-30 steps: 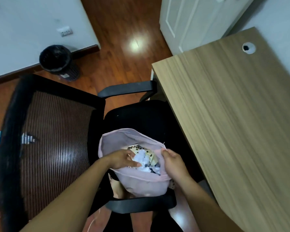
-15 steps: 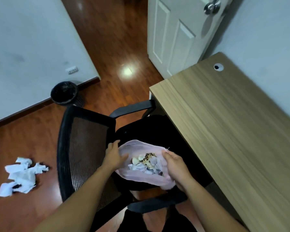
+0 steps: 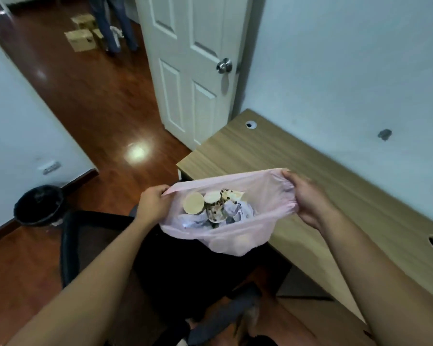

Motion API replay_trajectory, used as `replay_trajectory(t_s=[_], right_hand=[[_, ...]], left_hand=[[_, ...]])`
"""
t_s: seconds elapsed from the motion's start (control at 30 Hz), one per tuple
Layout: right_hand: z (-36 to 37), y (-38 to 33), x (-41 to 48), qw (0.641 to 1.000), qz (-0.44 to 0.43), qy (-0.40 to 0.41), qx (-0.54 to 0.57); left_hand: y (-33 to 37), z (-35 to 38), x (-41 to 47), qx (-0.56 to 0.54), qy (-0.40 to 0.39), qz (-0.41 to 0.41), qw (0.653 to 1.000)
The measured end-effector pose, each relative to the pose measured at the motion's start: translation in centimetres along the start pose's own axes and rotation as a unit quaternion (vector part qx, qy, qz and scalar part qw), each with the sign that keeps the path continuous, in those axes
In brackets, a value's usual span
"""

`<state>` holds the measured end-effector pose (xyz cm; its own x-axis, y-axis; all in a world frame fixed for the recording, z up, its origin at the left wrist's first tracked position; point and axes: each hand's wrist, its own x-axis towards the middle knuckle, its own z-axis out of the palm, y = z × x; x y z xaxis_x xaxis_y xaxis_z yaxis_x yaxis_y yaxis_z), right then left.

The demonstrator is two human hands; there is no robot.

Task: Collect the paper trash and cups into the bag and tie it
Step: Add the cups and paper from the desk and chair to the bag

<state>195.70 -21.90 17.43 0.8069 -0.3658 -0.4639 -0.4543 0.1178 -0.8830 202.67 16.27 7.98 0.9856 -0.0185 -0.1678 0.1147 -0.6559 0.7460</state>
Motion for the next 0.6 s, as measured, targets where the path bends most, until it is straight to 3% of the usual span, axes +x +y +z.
replay_trajectory(t_s=[0.17,0.4,0.6], right_hand=[[-4.8,-2.7,0.8,0.998,-0.011,0.06,0.034],[-10.7,-5.4,3.5,0.993,-0.051,0.083,0.064],[-16.2,-4.9,6.1,0.989,-0.031,0.118,0.082]], left_hand=[[7.7,1.3,3.6,-0.101,-0.031,-0.01,0.994],[17.9,6.3,5.6,-0.219,-0.065,-0.066,0.971],[22.7,11.1,6.1,-0.254,-0.095,-0.085,0.959]])
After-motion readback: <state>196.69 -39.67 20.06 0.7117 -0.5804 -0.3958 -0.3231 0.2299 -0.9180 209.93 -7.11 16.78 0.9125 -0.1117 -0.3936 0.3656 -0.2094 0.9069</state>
